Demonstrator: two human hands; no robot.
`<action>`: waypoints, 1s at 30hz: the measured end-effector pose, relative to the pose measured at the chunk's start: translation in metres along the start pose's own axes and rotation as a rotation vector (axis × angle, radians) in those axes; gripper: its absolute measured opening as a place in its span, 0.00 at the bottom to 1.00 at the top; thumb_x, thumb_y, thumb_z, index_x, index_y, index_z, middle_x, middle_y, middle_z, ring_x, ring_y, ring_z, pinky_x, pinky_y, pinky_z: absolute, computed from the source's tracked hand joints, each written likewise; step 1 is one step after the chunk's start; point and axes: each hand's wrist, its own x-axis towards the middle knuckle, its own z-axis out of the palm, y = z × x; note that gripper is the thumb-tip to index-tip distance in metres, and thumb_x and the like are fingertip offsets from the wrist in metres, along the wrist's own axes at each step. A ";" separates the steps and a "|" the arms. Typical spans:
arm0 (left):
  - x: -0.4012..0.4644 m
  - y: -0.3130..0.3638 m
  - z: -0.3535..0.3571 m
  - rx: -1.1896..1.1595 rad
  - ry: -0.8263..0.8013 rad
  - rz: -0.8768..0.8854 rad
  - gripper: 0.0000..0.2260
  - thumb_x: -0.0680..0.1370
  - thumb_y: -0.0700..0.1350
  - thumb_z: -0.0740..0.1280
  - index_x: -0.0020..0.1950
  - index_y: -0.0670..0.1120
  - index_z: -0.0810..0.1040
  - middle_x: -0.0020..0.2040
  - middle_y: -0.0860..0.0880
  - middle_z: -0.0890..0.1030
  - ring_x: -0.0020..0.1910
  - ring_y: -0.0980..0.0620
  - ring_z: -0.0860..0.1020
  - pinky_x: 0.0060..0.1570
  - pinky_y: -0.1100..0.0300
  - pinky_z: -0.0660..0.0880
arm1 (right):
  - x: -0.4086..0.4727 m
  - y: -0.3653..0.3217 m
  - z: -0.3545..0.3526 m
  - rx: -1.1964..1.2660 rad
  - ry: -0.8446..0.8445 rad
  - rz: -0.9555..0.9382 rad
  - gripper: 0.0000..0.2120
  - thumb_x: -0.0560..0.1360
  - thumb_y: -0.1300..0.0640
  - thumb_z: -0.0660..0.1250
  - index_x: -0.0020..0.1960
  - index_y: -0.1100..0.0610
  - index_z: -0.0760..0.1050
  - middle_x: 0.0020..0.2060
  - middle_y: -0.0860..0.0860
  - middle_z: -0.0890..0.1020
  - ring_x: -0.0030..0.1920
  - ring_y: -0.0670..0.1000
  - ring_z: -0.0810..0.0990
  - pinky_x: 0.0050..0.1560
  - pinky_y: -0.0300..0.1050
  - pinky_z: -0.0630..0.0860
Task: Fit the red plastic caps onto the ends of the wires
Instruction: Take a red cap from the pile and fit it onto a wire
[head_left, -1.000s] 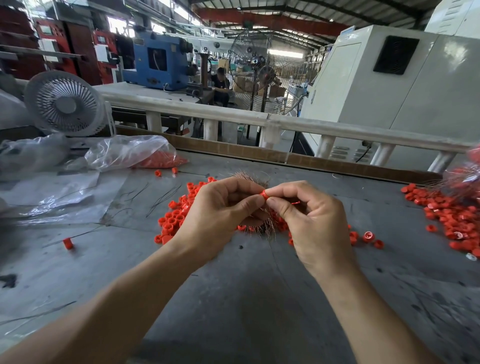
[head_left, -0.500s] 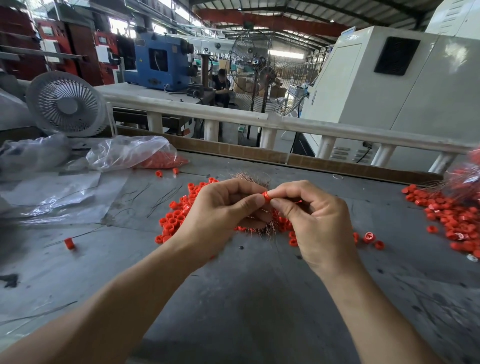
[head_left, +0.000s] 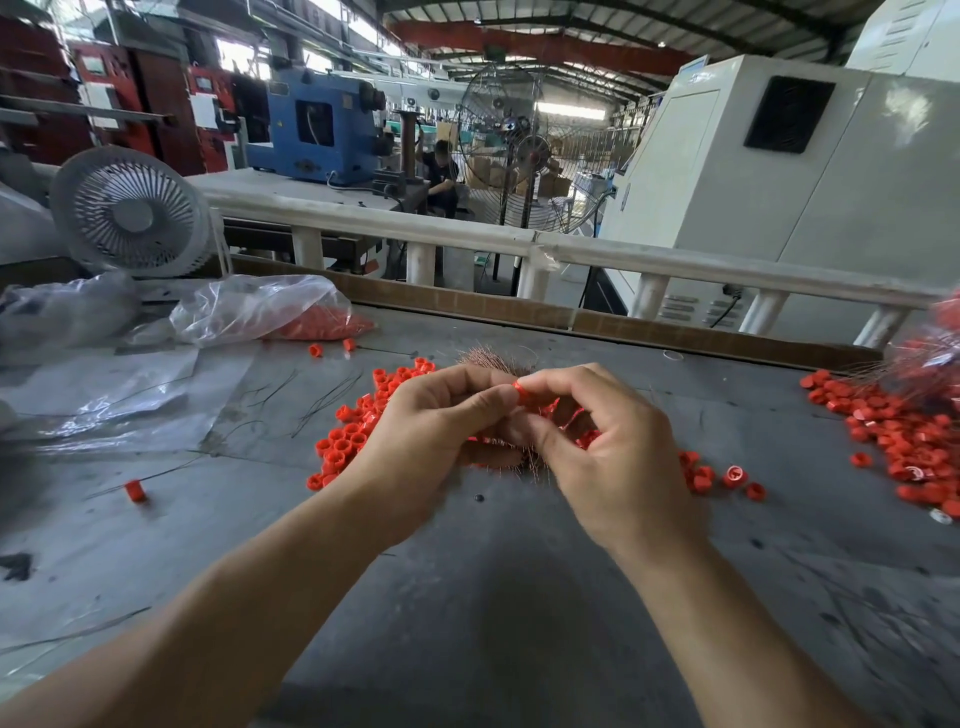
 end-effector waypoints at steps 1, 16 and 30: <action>0.000 0.000 0.000 -0.038 0.003 -0.024 0.10 0.75 0.44 0.71 0.51 0.38 0.82 0.43 0.38 0.81 0.42 0.44 0.82 0.45 0.53 0.83 | 0.000 -0.001 0.002 -0.041 0.002 -0.016 0.10 0.73 0.58 0.78 0.53 0.51 0.83 0.45 0.42 0.82 0.46 0.45 0.81 0.47 0.40 0.76; 0.002 -0.002 0.000 -0.129 -0.038 -0.184 0.07 0.80 0.43 0.68 0.53 0.42 0.83 0.47 0.42 0.82 0.45 0.49 0.82 0.48 0.53 0.82 | -0.004 -0.010 0.010 -0.213 0.071 -0.018 0.05 0.75 0.61 0.75 0.48 0.54 0.81 0.44 0.45 0.79 0.45 0.49 0.79 0.43 0.51 0.78; 0.002 -0.004 -0.004 -0.084 -0.031 -0.182 0.15 0.73 0.47 0.71 0.54 0.39 0.84 0.49 0.39 0.83 0.48 0.44 0.80 0.50 0.52 0.81 | -0.005 -0.009 0.008 -0.260 0.031 -0.012 0.07 0.74 0.58 0.76 0.48 0.51 0.80 0.44 0.43 0.78 0.45 0.46 0.77 0.43 0.44 0.76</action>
